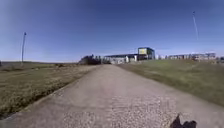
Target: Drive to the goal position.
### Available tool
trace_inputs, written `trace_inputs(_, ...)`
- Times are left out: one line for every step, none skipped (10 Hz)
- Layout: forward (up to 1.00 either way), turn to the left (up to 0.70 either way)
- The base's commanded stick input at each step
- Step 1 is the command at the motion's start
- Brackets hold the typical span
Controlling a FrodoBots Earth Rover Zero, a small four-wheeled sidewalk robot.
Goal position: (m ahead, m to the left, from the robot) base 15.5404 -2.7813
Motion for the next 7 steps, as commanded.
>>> trace_inputs(1.0, 0.0)
trace_inputs(1.0, 0.0)
trace_inputs(1.0, 0.0)
trace_inputs(1.0, 0.0)
trace_inputs(1.0, 0.0)
trace_inputs(1.0, -0.4)
trace_inputs(1.0, -0.4)
